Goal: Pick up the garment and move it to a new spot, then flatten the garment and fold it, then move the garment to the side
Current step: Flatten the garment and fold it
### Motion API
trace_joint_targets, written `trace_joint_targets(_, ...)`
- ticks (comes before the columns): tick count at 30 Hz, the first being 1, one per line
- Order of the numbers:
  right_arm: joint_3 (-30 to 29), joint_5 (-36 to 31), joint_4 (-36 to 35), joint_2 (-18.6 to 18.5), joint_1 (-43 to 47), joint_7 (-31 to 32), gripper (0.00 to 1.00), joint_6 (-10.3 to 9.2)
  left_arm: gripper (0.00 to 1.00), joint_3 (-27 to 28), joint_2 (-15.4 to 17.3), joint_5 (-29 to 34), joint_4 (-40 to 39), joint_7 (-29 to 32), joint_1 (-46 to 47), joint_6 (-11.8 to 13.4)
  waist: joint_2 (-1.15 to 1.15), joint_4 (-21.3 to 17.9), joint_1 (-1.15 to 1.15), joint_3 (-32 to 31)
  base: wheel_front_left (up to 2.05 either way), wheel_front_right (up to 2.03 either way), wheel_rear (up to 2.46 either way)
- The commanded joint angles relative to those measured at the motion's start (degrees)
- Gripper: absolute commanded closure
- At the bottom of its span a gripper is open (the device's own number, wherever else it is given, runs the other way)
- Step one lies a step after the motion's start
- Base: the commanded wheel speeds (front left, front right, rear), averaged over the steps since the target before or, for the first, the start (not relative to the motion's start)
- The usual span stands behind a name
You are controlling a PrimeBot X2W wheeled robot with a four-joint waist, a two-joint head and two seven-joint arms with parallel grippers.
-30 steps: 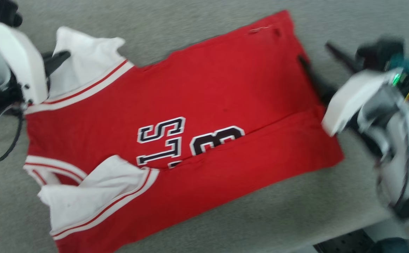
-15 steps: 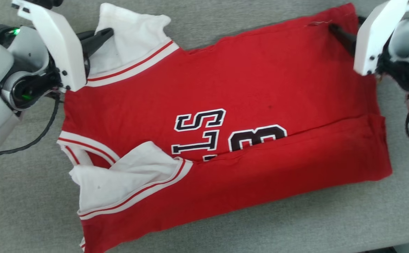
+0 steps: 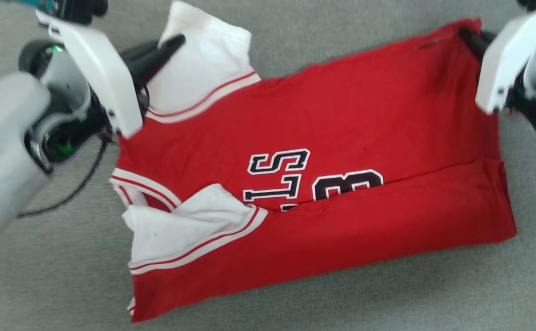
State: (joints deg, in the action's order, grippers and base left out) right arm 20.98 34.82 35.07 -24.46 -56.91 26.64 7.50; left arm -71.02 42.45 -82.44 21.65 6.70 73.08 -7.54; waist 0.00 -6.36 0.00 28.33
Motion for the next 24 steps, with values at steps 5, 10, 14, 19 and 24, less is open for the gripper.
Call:
trace_joint_targets(5, 1.1, 1.3, -7.8, -3.5, 9.7, -1.0, 1.0, -0.02, 1.0, -0.9, 4.1, -0.4, -7.9, -7.0, -6.5, 0.1, 0.0, 2.8, 0.0, -6.2, 0.0, 0.0, 0.0)
trace_joint_targets(10, -2.1, 2.3, -16.2, -6.3, 20.9, -0.7, 1.0, -0.02, 1.0, -1.6, 8.9, 0.2, -14.4, -14.2, -15.7, 0.1, 0.0, 4.2, 0.0, -9.2, 0.0, 0.0, 0.0)
trace_joint_targets(14, -7.5, 2.4, -22.8, -7.9, 31.1, 0.8, 1.0, -0.02, 1.0, -1.9, 10.9, -1.2, -17.8, -18.9, -23.9, 0.1, 0.0, 5.7, 0.0, -10.7, 0.0, 0.0, 0.0)
trace_joint_targets(19, -14.7, 1.3, -29.9, -6.5, 42.7, 2.9, 1.0, -0.02, 1.0, -1.5, 11.4, -1.9, -19.8, -21.5, -32.9, 0.1, 0.0, 6.9, 0.0, -11.4, 0.0, 0.0, 0.0)
trace_joint_targets(24, -20.4, -1.1, -34.4, -3.5, 49.2, 4.2, 1.0, -0.02, 1.0, 2.6, 9.1, -0.5, -18.8, -21.9, -39.4, 0.1, 0.0, 7.5, 0.0, -11.1, 0.0, 0.0, 0.0)
